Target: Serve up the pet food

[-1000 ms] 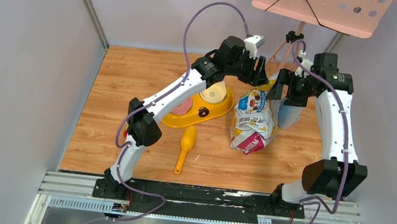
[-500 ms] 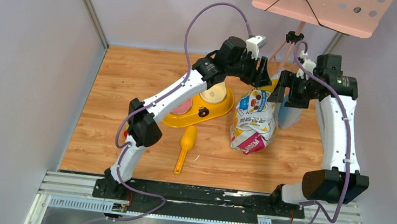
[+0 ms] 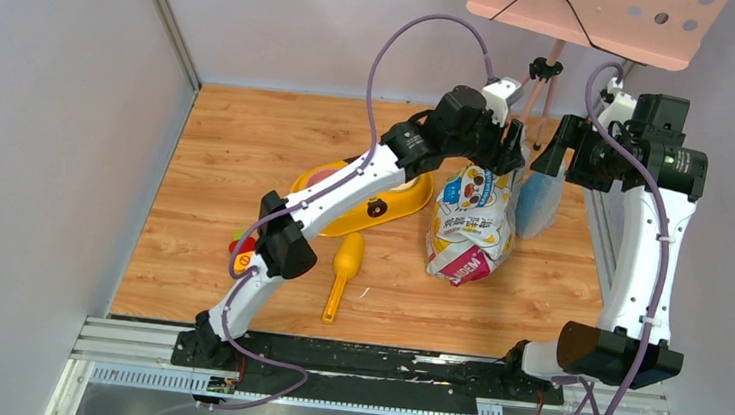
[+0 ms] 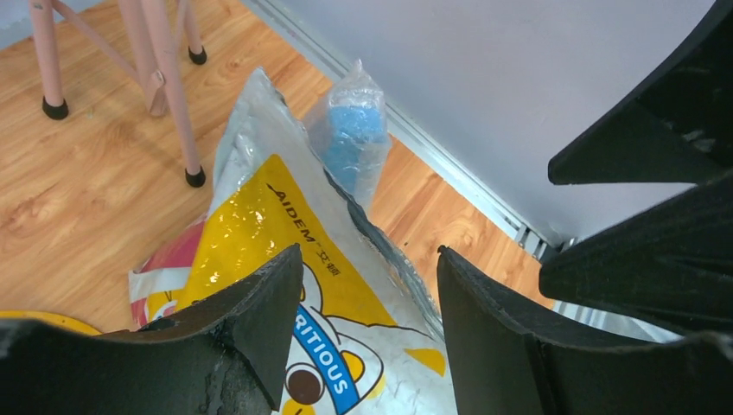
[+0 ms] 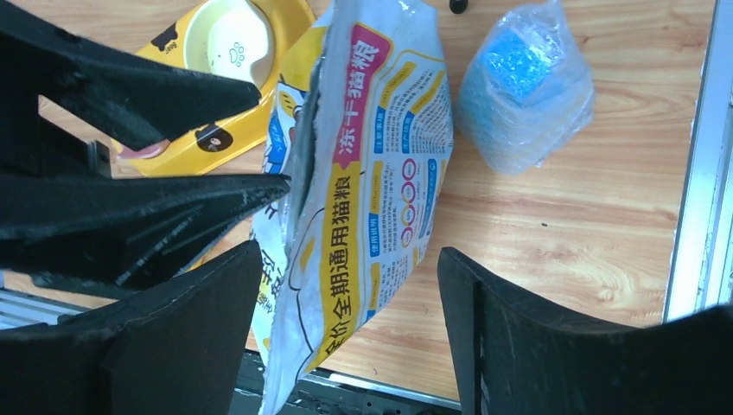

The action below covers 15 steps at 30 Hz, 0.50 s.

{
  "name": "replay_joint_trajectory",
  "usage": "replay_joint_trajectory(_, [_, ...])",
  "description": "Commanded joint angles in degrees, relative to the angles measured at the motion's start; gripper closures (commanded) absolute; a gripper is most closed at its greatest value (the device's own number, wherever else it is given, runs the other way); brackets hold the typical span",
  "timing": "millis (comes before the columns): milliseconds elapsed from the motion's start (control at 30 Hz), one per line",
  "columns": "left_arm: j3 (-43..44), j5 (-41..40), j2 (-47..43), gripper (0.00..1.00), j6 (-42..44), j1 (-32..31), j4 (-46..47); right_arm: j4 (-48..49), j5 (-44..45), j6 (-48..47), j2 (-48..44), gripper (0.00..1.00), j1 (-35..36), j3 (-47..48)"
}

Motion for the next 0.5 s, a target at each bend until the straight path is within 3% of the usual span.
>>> replay_joint_trajectory(0, [2.8,-4.1,1.5,0.36,2.4,-0.9,0.0,1.5,1.1,1.7,1.5,0.26,-0.6,-0.1])
replay_joint_trajectory(233, [1.8,-6.7,1.1,0.48,3.4,-1.4,-1.3,2.4,-1.4,1.1,3.4,0.29,-0.6,-0.8])
replay_joint_trajectory(467, [0.3,-4.5,-0.7,0.44,2.2,-1.4,-1.7,5.0,-3.8,1.8,5.4,0.3,-0.6,-2.8])
